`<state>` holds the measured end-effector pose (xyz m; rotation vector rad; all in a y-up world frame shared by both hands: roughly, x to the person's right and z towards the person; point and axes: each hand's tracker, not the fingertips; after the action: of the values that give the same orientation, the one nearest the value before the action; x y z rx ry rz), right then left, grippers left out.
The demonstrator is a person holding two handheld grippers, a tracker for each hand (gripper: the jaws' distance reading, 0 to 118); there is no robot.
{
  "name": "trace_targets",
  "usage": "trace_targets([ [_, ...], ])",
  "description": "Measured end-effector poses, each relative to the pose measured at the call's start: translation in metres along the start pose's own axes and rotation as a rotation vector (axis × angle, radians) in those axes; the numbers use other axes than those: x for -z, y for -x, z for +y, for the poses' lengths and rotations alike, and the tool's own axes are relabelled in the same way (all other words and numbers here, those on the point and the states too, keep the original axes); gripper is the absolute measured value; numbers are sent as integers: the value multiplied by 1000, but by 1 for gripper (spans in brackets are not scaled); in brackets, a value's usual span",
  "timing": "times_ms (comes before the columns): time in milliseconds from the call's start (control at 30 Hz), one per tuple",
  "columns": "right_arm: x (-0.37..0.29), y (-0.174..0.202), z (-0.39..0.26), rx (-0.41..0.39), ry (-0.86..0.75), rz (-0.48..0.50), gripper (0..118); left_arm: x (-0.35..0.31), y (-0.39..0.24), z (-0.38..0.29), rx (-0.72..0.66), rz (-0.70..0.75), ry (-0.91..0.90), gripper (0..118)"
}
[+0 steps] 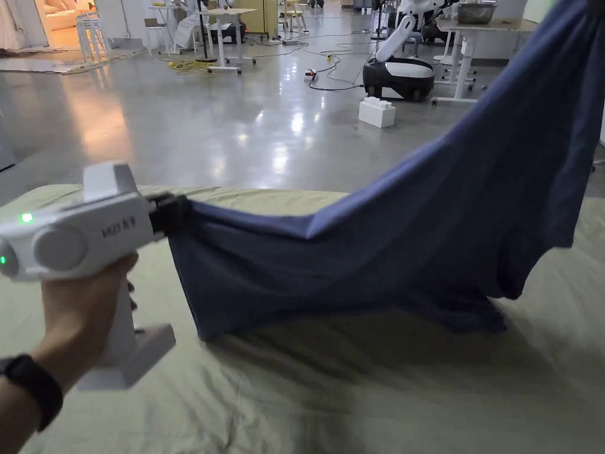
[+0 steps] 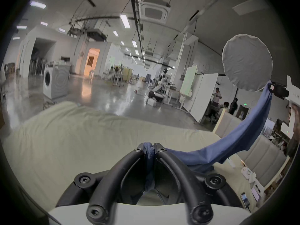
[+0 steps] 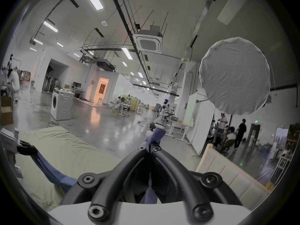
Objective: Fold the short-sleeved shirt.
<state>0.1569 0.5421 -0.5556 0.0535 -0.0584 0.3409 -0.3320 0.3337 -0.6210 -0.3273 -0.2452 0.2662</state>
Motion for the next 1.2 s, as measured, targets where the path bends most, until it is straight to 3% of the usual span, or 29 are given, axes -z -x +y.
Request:
trace_targets([
  [100, -48, 2, -30, 70, 30, 53, 1, -33, 5, -39, 17, -29, -16, 9],
  [233, -122, 6, -50, 47, -16, 93, 1, -85, 10, -78, -46, -105, -23, 9],
  [267, -144, 4, -62, 130, 40, 122, 1, -101, 10, -90, -41, -101, -39, 9],
  [300, -166, 2, -66, 118, 1, 103, 1, -114, 9, -99, -34, -101, -36, 9],
  [433, -246, -1, -88, 256, 8, 86, 1, -159, 15, -133, -10, -134, -21, 9],
  [600, -326, -6, -108, 258, 35, 69, 1, -213, 31, -172, -63, -153, -4, 9],
  [700, -363, -1, -126, 250, 85, 44, 1, -236, 26, -195, -8, -128, 56, 9],
  [800, -378, 8, -152, 219, 203, 52, 1, -239, 35, -222, 6, -126, 174, 9],
  [933, -380, 19, -201, 247, 347, 117, 1, -228, 46, -250, -29, -206, 351, 9],
  [1000, -377, 29, -229, 287, 462, 176, 1, -220, 43, -261, 8, -199, 458, 9],
  [1033, -375, 29, -239, 251, 431, 197, 1, -220, 41, -265, 69, -187, 469, 9],
  [1200, -364, 32, -305, 347, 600, 221, 1, -215, 51, -265, 72, -190, 536, 9],
])
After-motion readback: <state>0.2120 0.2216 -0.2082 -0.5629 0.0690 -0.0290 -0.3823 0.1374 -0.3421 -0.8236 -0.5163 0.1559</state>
